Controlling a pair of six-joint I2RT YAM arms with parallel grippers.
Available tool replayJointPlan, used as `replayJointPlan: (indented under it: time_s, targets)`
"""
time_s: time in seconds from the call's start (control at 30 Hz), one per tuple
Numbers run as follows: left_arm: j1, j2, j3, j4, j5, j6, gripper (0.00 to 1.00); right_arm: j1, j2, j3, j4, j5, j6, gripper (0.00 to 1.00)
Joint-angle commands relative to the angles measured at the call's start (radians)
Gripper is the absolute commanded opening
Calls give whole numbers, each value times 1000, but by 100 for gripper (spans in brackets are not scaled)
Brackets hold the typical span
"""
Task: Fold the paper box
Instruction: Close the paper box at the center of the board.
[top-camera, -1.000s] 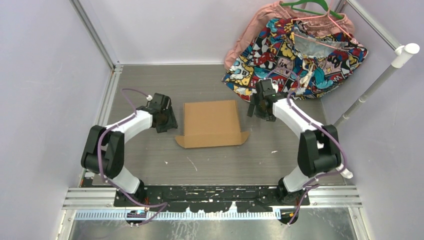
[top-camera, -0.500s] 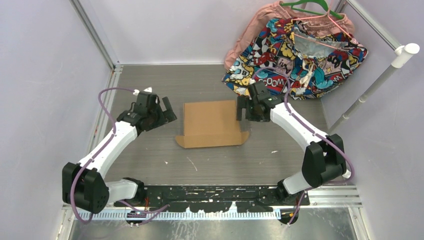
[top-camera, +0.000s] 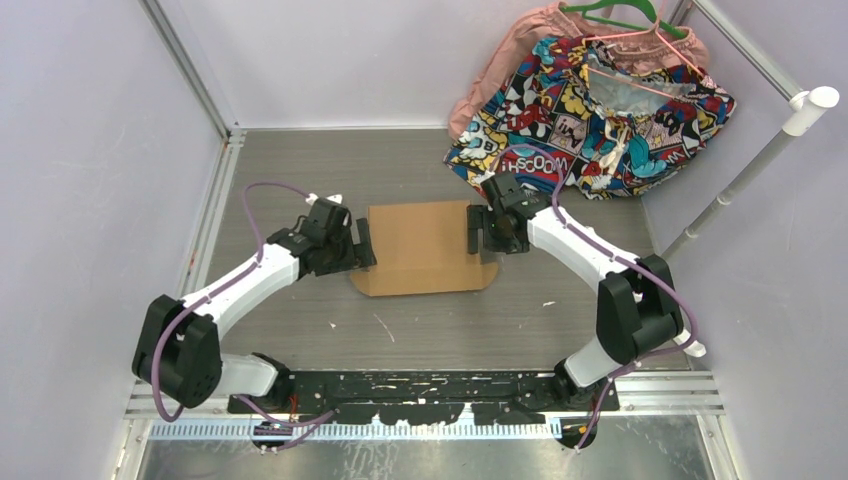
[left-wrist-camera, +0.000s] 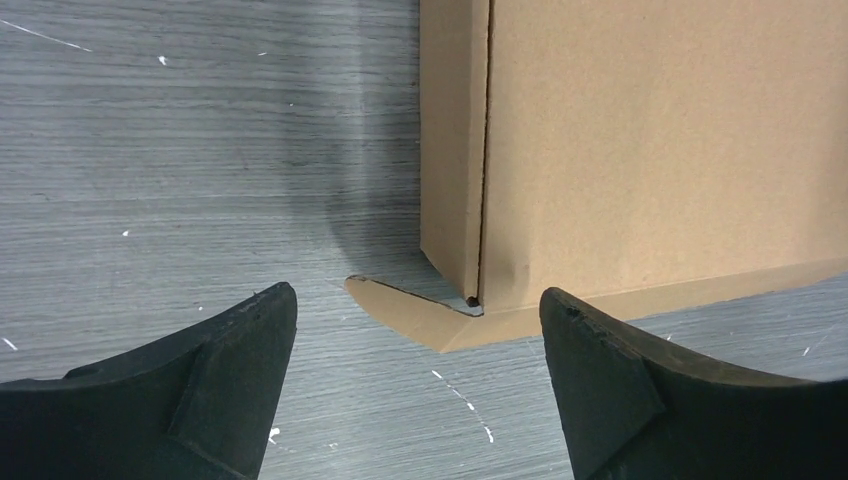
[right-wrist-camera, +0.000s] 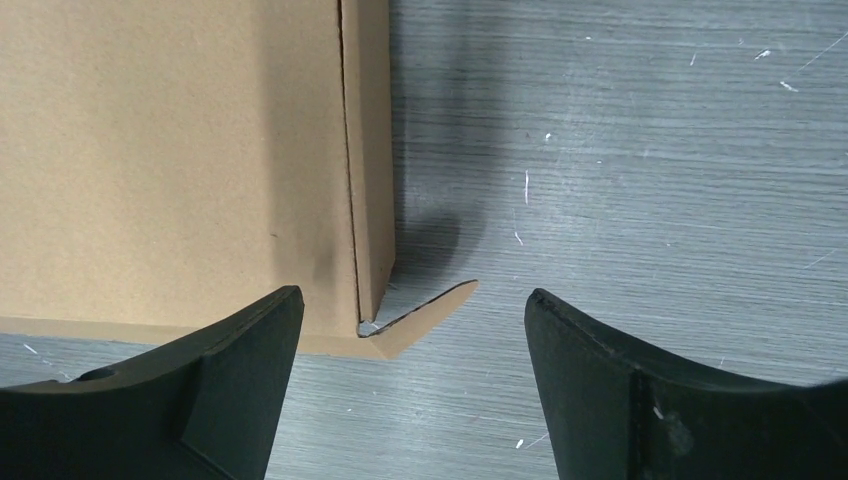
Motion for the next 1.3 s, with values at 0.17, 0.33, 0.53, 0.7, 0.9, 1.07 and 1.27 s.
replayJointPlan:
  time_s: [0.17,0.33,0.53,0.7,0.9,1.07,1.27]
  targets:
    - [-9,64,5,97,-21,15,89,23,29,-36,55,5,12,85]
    - [-17,88,-14,106,-27,12,88,25,39,-53,56,16,16,85]
    - [-19,112,-26,116,-33,11,86,26,44,-71,66,15,21,85]
    - [-23,115,-25,116,-33,7,85,27,42,-73,65,14,21,85]
    - [-23,84,-22,94,-44,3,86,27,36,-75,65,25,27,86]
    - [-23,-33,-39,95,-46,17,92,14,-56,-98,122,38,75,91]
    - [-20,-172,-84,130,-98,30,100,-52,-152,-150,264,-131,106,100]
